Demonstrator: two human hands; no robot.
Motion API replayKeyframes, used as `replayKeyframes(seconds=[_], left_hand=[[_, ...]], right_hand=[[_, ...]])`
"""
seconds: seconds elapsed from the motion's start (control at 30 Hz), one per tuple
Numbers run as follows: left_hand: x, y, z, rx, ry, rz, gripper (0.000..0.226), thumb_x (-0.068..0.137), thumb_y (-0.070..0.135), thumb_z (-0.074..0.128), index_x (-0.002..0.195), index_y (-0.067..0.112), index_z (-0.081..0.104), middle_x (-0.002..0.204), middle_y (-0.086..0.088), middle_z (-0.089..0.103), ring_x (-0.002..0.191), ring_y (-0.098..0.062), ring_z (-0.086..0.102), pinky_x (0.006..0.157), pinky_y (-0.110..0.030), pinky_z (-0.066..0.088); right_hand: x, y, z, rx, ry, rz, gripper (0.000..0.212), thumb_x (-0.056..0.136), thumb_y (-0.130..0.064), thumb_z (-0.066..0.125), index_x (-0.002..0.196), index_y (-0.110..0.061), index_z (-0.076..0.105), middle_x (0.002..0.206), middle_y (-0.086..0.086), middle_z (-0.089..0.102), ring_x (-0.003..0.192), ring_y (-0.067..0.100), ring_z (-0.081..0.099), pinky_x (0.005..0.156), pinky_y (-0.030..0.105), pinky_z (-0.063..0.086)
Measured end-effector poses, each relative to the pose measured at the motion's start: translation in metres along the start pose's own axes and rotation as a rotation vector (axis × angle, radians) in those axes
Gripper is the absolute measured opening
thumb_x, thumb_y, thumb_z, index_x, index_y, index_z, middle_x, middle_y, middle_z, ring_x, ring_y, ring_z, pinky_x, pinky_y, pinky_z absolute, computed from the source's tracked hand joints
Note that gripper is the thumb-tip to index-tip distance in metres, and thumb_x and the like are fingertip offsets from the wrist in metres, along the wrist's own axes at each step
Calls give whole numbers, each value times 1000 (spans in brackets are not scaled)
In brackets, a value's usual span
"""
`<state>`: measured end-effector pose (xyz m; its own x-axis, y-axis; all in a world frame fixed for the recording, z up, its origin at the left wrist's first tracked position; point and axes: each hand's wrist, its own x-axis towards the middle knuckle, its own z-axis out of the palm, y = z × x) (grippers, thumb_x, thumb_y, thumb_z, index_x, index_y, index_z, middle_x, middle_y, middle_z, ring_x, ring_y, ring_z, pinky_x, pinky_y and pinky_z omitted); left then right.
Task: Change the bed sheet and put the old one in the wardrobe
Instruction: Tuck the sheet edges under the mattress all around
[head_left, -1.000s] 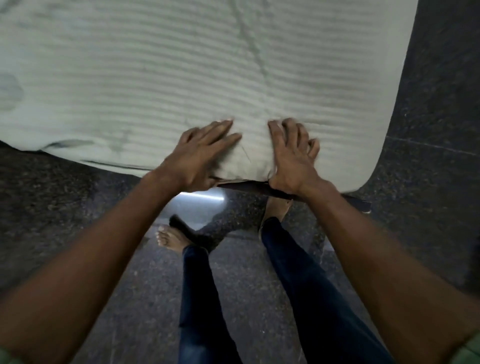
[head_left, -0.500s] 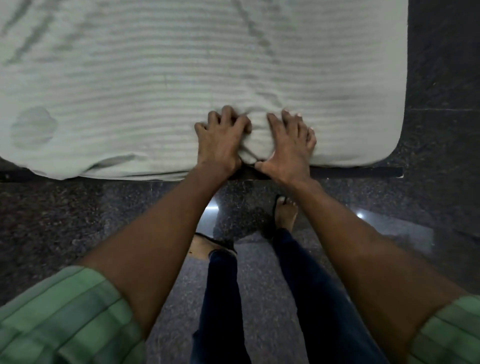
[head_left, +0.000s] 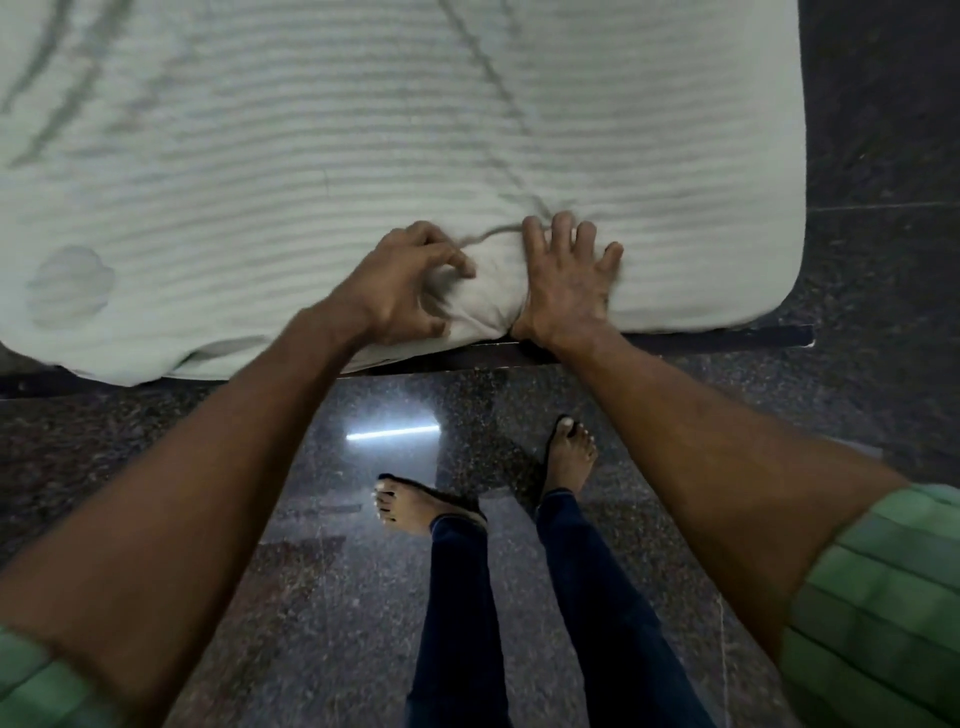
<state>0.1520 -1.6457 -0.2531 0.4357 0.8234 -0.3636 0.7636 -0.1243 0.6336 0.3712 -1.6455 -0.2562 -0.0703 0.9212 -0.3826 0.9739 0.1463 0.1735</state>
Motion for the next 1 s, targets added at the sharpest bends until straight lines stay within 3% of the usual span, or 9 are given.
replayKeyframes(seconds=[0.1, 0.17, 0.27, 0.37, 0.47, 0.53, 0.63, 0.8, 1.0], left_hand=[[-9, 2, -3, 34, 39, -4, 72, 57, 28, 86, 125, 38, 64, 132, 4, 47, 122, -22, 46, 103, -42, 47], [-10, 2, -3, 51, 53, 9, 76, 52, 34, 82, 125, 41, 62, 132, 5, 46, 121, -22, 46, 100, -46, 49], [-6, 1, -11, 71, 1, 40, 86, 48, 42, 85, 130, 43, 58, 134, 5, 43, 123, -22, 45, 101, -45, 47], [-23, -1, -14, 225, -43, 44, 97, 55, 35, 89, 143, 42, 48, 147, 4, 39, 134, -23, 39, 104, -45, 38], [-60, -11, -10, 339, 52, 3, 101, 58, 30, 86, 149, 39, 42, 156, 5, 36, 141, -23, 36, 103, -47, 35], [-85, -24, -6, 366, 130, -75, 99, 58, 28, 86, 148, 37, 44, 157, 5, 37, 141, -25, 38, 103, -47, 37], [-102, -38, -7, 420, 226, -139, 86, 60, 30, 85, 139, 34, 53, 148, 4, 46, 131, -28, 46, 95, -47, 42], [-78, -47, -19, 490, 200, -146, 65, 62, 19, 81, 120, 34, 56, 130, 0, 51, 114, -33, 52, 87, -49, 45], [-54, -54, 1, 672, 202, -253, 61, 65, 11, 69, 121, 19, 48, 128, -13, 49, 110, -38, 50, 81, -48, 42]], right_hand=[[-4, -3, -6, 111, -106, 7, 124, 58, -41, 87, 155, -20, 12, 157, 14, 18, 143, 39, 22, 113, 64, 22], [-9, -5, -4, 239, -202, 8, 125, 67, -25, 81, 160, -18, -2, 167, 17, -5, 155, 41, -6, 122, 65, 0], [-13, 3, -5, 432, -213, 23, 123, 69, -24, 77, 162, -23, -2, 169, 12, -21, 155, 33, -24, 122, 61, -13], [-16, 8, -14, 667, -230, -1, 119, 65, -31, 86, 161, -31, 16, 172, 5, -10, 157, 27, -16, 124, 57, -11], [-33, -14, -15, 677, -198, -166, 118, 67, -38, 89, 163, -31, 19, 173, 1, -9, 158, 25, -12, 126, 50, -9], [-46, -36, -5, 641, -102, -243, 116, 67, -41, 87, 163, -29, 23, 173, 1, -6, 159, 26, -11, 127, 51, -6], [-47, -66, 0, 596, 76, -162, 102, 63, -44, 82, 154, -28, 40, 171, 3, 16, 158, 32, 6, 127, 51, 8], [-32, -86, -12, 412, 176, -54, 93, 49, -51, 82, 135, -35, 49, 142, 4, 44, 130, 33, 40, 107, 49, 34], [-19, -108, -20, 188, 142, -19, 92, 50, -37, 86, 131, -25, 43, 134, 9, 43, 116, 35, 45, 90, 50, 41]])
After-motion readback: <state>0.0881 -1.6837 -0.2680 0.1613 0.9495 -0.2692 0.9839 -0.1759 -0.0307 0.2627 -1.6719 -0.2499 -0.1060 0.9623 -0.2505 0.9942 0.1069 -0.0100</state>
